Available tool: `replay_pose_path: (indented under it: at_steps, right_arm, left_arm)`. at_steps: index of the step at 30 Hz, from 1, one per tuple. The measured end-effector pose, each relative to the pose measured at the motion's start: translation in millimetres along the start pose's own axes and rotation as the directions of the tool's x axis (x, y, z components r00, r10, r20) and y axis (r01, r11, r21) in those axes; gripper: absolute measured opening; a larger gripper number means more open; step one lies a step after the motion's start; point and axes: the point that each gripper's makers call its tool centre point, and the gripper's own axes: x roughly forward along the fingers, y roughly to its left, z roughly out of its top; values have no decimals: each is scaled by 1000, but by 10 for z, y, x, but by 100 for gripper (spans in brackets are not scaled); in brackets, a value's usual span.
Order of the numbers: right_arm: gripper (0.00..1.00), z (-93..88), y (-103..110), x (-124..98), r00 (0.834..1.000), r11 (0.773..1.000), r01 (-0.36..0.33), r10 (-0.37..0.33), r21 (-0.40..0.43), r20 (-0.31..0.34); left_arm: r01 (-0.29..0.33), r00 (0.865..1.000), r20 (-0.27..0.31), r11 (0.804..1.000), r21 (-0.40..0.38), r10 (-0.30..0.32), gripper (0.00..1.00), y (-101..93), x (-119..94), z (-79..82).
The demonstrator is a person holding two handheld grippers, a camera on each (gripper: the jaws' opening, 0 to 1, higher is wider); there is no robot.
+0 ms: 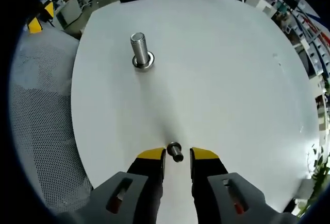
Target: Place the washer onto the threaded stud by aligning its center hole with the stud, sliding it down to the base, and recovering from edge contact or off-axis alignment until the washer reaches the visible bottom stop.
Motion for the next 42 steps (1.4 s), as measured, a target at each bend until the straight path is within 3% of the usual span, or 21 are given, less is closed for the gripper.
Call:
replay_pose_path:
  at_steps: [11, 16, 24, 29, 33, 38, 39, 42]
  right_arm:
    - [22, -204, 89, -271, 996, 999, 38, -41, 34, 77]
    - [22, -230, 73, -446, 987, 993, 65, -79, 100, 138]
    - [22, -166, 115, -776, 958, 979, 88, -134, 186, 252]
    - [22, -98, 198, -973, 927, 958, 73, -168, 278, 334]
    - [22, -114, 285, -1057, 921, 947, 76, -186, 312, 343]
    - [23, -42, 427, -1226, 894, 931, 45, -198, 361, 401]
    - [23, -26, 451, -1276, 886, 925, 37, -206, 379, 416]
    - [23, -59, 493, -1345, 883, 902, 20, -219, 431, 416]
  left_arm:
    - [11, 1000, -25, 1000, 9, -11, 14, -32, 12, -45]
    - [22, 999, -33, 1000, 15, -21, 14, -54, 15, -58]
    - [20, 1000, -15, 1000, 23, -20, 15, -49, -4, -35]
    - [26, 1000, -9, 999, 26, -25, 16, -56, -5, -24]
    - [24, 1000, 1, 999, 22, -24, 17, -62, -13, -8]
    - [30, 1000, -5, 999, 32, -30, 17, -77, -7, -19]
    - [30, 1000, -3, 999, 32, -30, 17, -79, -11, -13]
    - [29, 1000, 5, 999, 30, -29, 17, -76, -15, -2]
